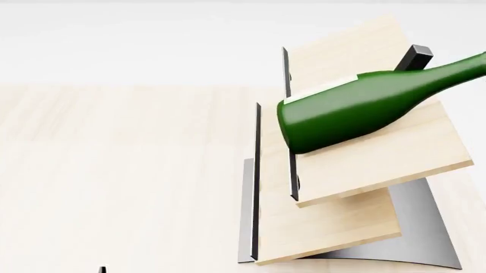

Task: Put the wine bottle on the wine rack.

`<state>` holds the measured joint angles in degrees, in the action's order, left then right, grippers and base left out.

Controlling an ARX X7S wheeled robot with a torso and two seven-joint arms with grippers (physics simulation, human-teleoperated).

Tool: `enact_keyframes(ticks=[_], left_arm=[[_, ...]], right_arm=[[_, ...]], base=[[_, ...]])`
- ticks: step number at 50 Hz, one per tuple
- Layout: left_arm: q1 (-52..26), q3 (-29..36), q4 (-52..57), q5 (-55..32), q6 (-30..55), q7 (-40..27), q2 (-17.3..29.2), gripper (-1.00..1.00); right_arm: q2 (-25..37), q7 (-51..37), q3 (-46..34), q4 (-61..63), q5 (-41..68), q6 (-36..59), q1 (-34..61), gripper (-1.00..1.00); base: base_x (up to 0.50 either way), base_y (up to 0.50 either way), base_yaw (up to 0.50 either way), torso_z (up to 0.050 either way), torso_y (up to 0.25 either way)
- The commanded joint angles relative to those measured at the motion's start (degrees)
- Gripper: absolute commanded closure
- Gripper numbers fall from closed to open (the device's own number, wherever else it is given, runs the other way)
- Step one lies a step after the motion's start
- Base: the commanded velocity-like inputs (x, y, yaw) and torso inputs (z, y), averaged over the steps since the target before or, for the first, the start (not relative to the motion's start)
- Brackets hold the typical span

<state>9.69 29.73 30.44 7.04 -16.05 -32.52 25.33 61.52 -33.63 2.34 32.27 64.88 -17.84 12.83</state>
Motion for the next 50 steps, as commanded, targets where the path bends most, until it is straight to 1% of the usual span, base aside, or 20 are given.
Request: enact_keyframes(ticks=[1, 3, 4, 8, 11, 19, 26, 29, 39, 44, 48, 50], left_arm=[[-0.09, 0.14, -0.13, -0.05, 0.03, -0.12, 0.03, -1.00], [-0.07, 0.22, -0.13, 0.05, 0.01, -0.15, 0.02, -1.00], [-0.09, 0.27, -0.17, 0.10, 0.03, -0.14, 0.01, -1.00], [-0.09, 0.26, -0.19, 0.05, -0.03, -0.23, 0.04, -1.00], [-0.12, 0.38, -0.30, 0.17, -0.10, -0.24, 0.03, -1.00], [-0.22, 0.37, -0.47, 0.08, -0.26, -0.37, 0.12, -1.00], [-0.25, 0.39, -0.33, 0.06, -0.15, -0.42, 0.21, -1.00], [-0.28, 0.46, -0.26, 0.07, -0.06, -0.39, 0.24, -1.00], [-0.28, 0.49, -0.04, 0.05, 0.01, -0.53, 0.33, -1.00], [-0.24, 0.61, -0.07, 0.15, -0.06, -0.60, 0.34, -1.00], [-0.19, 0.62, -0.05, 0.10, -0.12, -0.67, 0.40, -1.00], [-0.18, 0.73, -0.17, 0.18, -0.22, -0.69, 0.39, -1.00]], right_arm=[[3.14, -1.40, 12.64, 8.42, -0.28, -3.81, -12.17, -1.00], [2.96, -1.31, 15.56, 9.75, -0.59, -3.99, -14.56, -1.00], [2.74, -1.27, 18.32, 11.05, -0.84, -3.85, -16.72, -1.00], [1.88, -0.93, 23.90, 13.40, -0.27, -3.47, -20.65, -1.00], [0.20, 0.11, 29.98, 15.76, 0.71, -3.06, -24.58, -1.00], [-3.59, 2.39, 40.33, 19.89, 2.91, -2.51, -30.25, -1.00], [-5.45, 4.19, 45.33, 21.38, 5.31, -2.61, -32.70, -1.00], [-7.33, 5.43, 50.60, 23.07, 7.58, -2.69, -35.11, -1.00], [-12.22, 8.90, 60.31, 26.70, 12.41, -3.72, -40.04, -1.00], [-13.54, 10.27, 63.65, 27.68, 13.36, -7.65, -44.89, -1.00], [-12.69, 10.04, 64.43, 27.70, 9.98, -19.13, -55.77, -1.00], [-13.64, 11.11, 64.87, 27.71, 10.00, -21.96, -57.70, -1.00]], base=[[0.00, 0.00, 0.00, 0.000, 0.000], [0.00, 0.00, 0.00, 0.000, 0.000], [0.00, 0.00, 0.00, 0.000, 0.000], [0.00, 0.00, 0.00, 0.000, 0.000], [0.00, 0.00, 0.00, 0.000, 0.000], [0.00, 0.00, 0.00, 0.000, 0.000], [0.00, 0.00, 0.00, 0.000, 0.000], [0.00, 0.00, 0.00, 0.000, 0.000], [0.00, 0.00, 0.00, 0.000, 0.000], [0.00, 0.00, 0.00, 0.000, 0.000], [0.00, 0.00, 0.00, 0.000, 0.000], [0.00, 0.00, 0.00, 0.000, 0.000]])
